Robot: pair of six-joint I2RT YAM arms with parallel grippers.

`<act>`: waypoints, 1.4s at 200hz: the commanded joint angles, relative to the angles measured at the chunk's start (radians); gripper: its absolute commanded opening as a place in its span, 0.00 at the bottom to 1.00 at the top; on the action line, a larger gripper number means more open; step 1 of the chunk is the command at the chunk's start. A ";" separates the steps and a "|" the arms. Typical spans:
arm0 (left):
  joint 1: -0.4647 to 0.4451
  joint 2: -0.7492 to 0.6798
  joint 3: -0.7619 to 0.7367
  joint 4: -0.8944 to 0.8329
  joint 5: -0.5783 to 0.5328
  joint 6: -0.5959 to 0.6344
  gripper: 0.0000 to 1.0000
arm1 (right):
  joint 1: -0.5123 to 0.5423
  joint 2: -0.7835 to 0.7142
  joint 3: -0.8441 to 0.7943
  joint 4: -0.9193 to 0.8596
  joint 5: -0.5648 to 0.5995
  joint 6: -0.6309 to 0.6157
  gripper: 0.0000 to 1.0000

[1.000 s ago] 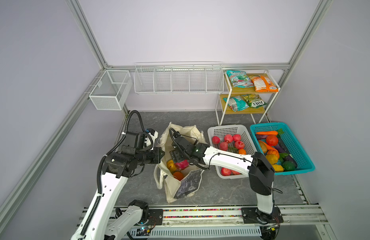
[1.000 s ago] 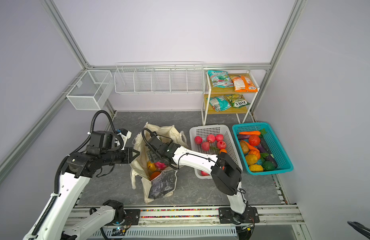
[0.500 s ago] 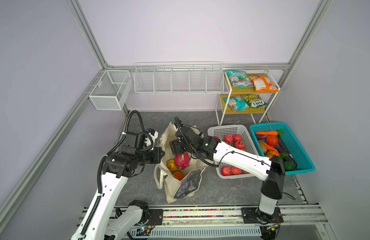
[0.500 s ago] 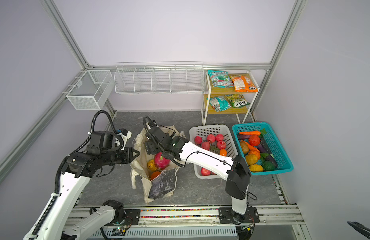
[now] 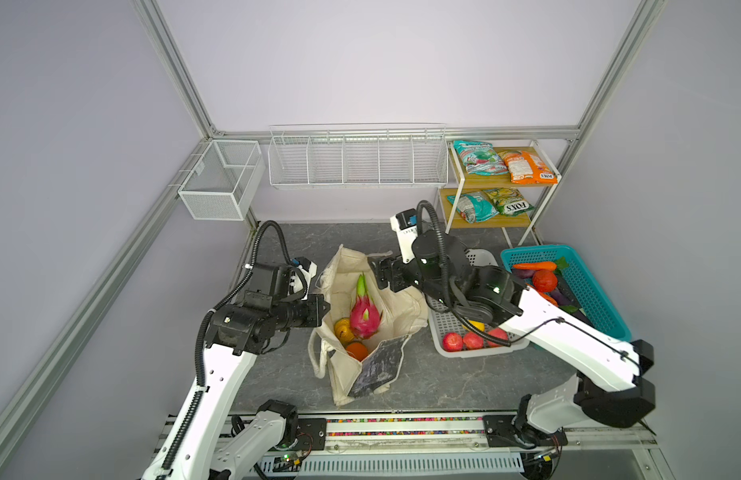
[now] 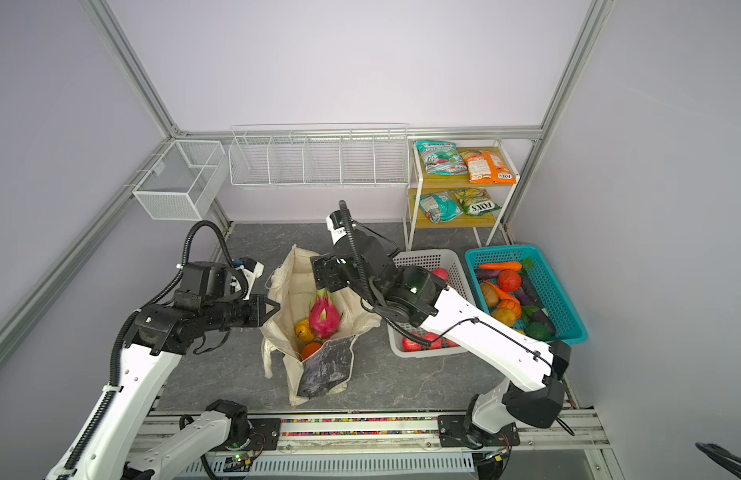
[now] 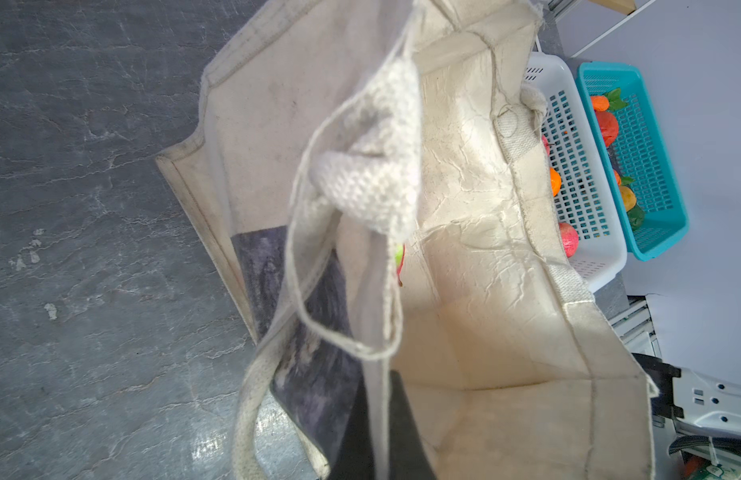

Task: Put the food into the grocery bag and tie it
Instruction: 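Raise the right gripper out of the tote and back toward the basket, then lower the right gripper onto the lemon in the white basket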

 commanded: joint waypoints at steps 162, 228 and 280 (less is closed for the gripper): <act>-0.003 0.008 0.003 0.003 -0.036 0.015 0.00 | -0.532 -0.126 -0.547 -0.379 -0.108 0.347 0.92; -0.003 0.007 -0.002 0.004 -0.029 0.018 0.00 | -0.625 -0.066 -0.620 -0.278 -0.224 0.316 0.93; -0.003 0.004 -0.011 0.014 -0.025 0.016 0.00 | -0.645 0.034 -0.645 -0.229 -0.240 0.319 0.93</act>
